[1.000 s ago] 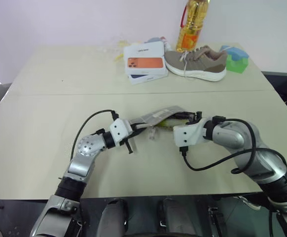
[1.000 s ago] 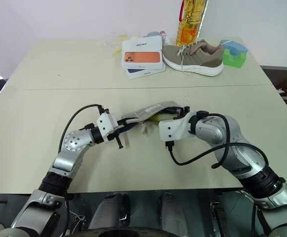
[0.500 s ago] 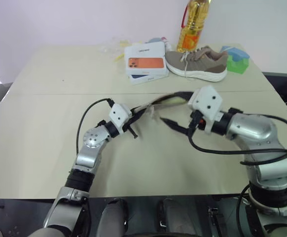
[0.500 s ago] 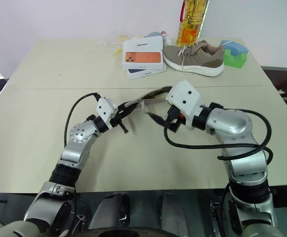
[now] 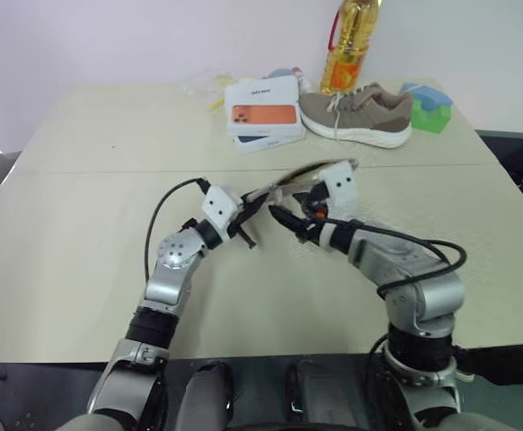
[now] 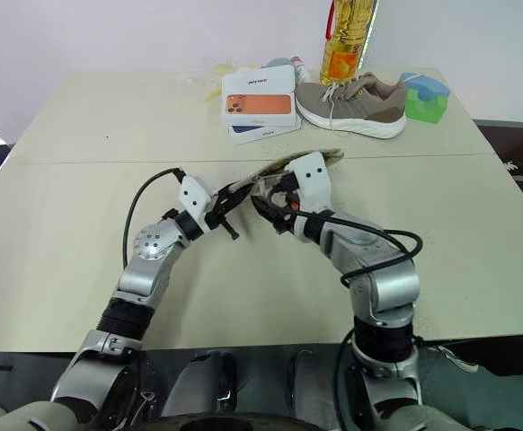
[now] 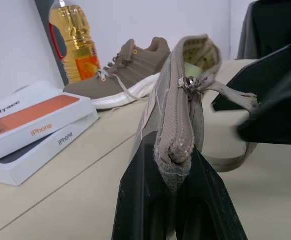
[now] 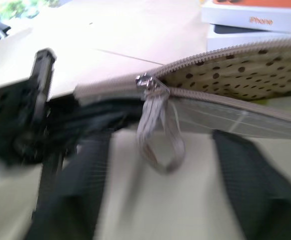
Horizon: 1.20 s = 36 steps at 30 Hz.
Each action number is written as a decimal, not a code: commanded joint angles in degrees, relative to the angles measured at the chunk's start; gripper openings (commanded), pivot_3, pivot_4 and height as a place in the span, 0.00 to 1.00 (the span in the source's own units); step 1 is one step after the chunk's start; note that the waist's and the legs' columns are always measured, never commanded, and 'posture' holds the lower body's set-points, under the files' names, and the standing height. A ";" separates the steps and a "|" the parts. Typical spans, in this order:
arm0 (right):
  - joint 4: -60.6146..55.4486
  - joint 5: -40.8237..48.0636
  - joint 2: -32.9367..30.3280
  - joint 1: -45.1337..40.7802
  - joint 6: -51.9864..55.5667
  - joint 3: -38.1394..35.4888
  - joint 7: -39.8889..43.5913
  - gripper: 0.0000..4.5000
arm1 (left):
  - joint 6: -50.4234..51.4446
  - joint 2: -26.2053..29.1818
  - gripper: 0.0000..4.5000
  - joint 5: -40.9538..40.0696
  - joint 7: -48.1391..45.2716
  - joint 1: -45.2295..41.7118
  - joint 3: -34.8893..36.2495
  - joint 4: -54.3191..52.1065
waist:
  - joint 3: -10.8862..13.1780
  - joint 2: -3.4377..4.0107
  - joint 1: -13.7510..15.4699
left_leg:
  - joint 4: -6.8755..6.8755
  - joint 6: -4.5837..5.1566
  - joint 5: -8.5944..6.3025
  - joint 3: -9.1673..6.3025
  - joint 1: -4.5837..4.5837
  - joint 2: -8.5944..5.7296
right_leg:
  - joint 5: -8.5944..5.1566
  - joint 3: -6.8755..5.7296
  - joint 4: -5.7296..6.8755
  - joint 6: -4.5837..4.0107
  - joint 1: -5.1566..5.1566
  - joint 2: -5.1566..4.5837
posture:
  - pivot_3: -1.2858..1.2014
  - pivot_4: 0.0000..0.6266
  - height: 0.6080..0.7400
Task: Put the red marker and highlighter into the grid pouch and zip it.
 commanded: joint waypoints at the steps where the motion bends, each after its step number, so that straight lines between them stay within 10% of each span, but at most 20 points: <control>1: -0.82 1.55 -0.01 -1.12 -1.51 -0.99 -1.53 0.22 | -0.94 -0.13 0.00 -0.24 0.15 -1.16 0.03 -1.13 | 0.00 0.00 -0.02 | 0.00 0.00 0.00 0.00 -0.01 0.00 | 0.00 0.00 -0.01 0.00 0.00 0.00 | 0.52 0.24 1.00; 3: -1.13 2.33 -0.30 -1.17 -1.41 -1.18 -1.74 0.01 | -1.03 0.07 0.00 -0.30 0.03 -1.05 0.14 -1.09 | 0.00 0.00 -0.06 | -0.01 0.00 0.00 0.00 -0.01 0.00 | 0.00 0.00 -0.01 0.00 -0.01 0.00 | 0.52 0.24 1.00; 25: -0.42 3.97 -34.96 2.93 -8.23 -8.05 6.90 0.01 | -1.23 6.89 0.00 -2.27 -3.88 2.54 1.45 -0.65 | 0.00 0.00 -0.04 | -0.15 0.01 0.00 0.02 0.00 0.02 | 0.00 0.01 -0.12 0.00 -0.03 0.02 | 0.52 0.24 1.00; 28: -2.49 8.53 -35.95 6.65 -7.51 -8.75 11.68 0.20 | 2.22 7.19 0.23 -4.72 -4.89 3.83 2.15 -3.06 | 0.00 0.00 -0.21 | -0.15 0.01 0.00 0.03 0.01 0.04 | 0.00 0.03 -0.13 0.00 -0.03 0.03 | 0.52 0.24 1.00; 34: -1.58 8.28 -39.16 18.37 -15.78 -11.51 15.59 0.90 | 13.18 11.29 0.93 -9.62 -4.77 10.21 6.18 -10.67 | 0.01 -0.02 0.01 | -0.14 0.01 -0.01 0.00 0.00 0.04 | -0.01 0.02 -0.16 0.00 -0.01 0.01 | 0.52 0.24 1.00; 36: -1.00 8.73 -38.94 21.75 -19.81 -13.31 16.89 0.90 | 16.49 11.89 0.93 -11.27 -3.72 12.79 8.11 -12.59 | 0.01 -0.01 0.01 | -0.15 0.01 -0.01 -0.02 0.00 0.05 | -0.01 0.03 -0.17 0.01 0.00 0.01 | 0.52 0.24 1.00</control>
